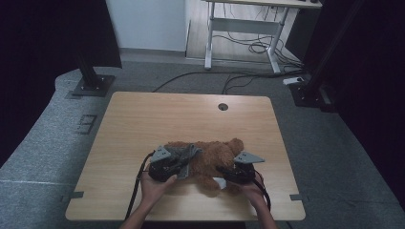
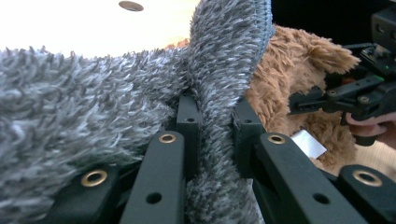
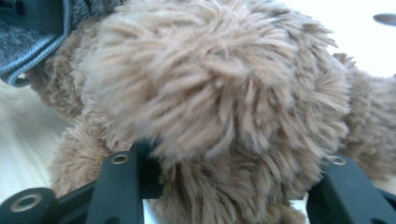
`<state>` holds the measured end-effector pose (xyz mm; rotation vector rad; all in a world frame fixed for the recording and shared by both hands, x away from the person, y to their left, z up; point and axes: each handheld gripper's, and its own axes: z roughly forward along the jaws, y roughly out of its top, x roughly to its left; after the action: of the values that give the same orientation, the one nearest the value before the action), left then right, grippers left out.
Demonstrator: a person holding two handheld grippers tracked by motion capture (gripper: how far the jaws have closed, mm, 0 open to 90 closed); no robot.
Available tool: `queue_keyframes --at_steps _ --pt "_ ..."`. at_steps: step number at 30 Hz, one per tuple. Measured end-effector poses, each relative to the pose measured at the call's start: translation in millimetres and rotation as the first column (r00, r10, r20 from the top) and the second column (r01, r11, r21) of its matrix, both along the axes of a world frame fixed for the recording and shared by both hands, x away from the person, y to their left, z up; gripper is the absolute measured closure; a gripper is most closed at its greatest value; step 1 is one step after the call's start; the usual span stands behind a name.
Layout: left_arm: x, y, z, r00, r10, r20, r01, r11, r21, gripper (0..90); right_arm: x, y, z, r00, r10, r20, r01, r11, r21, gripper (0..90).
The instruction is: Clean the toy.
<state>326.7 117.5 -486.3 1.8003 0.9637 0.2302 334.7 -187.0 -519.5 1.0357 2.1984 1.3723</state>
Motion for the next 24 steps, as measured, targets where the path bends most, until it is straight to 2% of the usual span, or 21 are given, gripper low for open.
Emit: queue_keyframes --at_steps 2,5,7,9,12,15,17,18,20,21,23,24 --pt "8.4 -1.7 2.9 1.0 0.001 -0.007 -0.001 1.0 0.004 77.2 0.4 3.3 0.5 0.9981 -0.031 0.053 0.033 0.9992 -0.025 51.2" --pt "21.9 -7.9 3.6 0.9999 0.008 -0.013 -0.008 0.9999 0.009 76.8 4.2 5.7 -0.3 0.99 -0.076 0.119 0.084 0.9946 -0.061 51.3" --pt "24.0 -12.3 8.1 0.9996 0.013 -0.027 -0.013 0.9999 0.0 76.6 6.9 3.5 -2.5 0.9879 -0.093 0.124 0.1 0.9936 -0.052 51.2" --pt "21.0 -16.9 17.6 0.9999 0.002 -0.01 -0.002 1.0 0.008 76.3 7.5 -1.5 -5.6 0.989 -0.087 0.119 0.092 0.9952 -0.033 51.2" --pt "15.2 -32.8 39.0 0.9992 -0.031 0.026 0.03 0.9991 0.028 75.9 5.8 -5.2 -8.7 0.9907 -0.071 0.116 0.073 0.9972 -0.014 50.9" --pt "13.4 -56.3 55.0 0.9955 -0.07 0.064 0.066 0.9962 0.056 75.7 3.1 -5.0 -9.7 0.9913 -0.057 0.119 0.059 0.9982 -0.014 50.6" --pt "16.3 -82.4 62.5 0.9924 -0.106 0.063 0.101 0.9923 0.071 75.6 0.8 -4.0 -10.1 0.9915 -0.048 0.121 0.05 0.9986 -0.016 50.3" --pt "19.7 -98.2 63.8 0.9913 -0.118 0.058 0.114 0.9903 0.08 75.6 -0.4 -3.0 -10.8 0.9909 -0.045 0.127 0.047 0.9987 -0.017 50.0" --pt "24.5 -117.5 61.3 0.99 -0.134 0.043 0.13 0.9864 0.101 75.6 -2.4 -2.2 -11.4 0.9903 -0.041 0.133 0.044 0.9988 -0.021 49.7" --pt "28.4 -132.8 55.7 0.9895 -0.143 0.025 0.138 0.9821 0.128 75.6 -3.1 -1.9 -11.6 0.9901 -0.041 0.134 0.044 0.9989 -0.018 49.6" --pt "32.8 -151.1 40.5 0.99 -0.141 0.012 0.136 0.9702 0.201 75.5 -5.2 -1.5 -12.3 0.9897 -0.04 0.137 0.043 0.9989 -0.018 49.3" --pt "34.1 -153.9 32.9 0.9906 -0.136 0.016 0.13 0.9698 0.206 75.7 -5.6 -1.8 -12.6 0.9902 -0.04 0.134 0.044 0.9986 -0.028 49.2"
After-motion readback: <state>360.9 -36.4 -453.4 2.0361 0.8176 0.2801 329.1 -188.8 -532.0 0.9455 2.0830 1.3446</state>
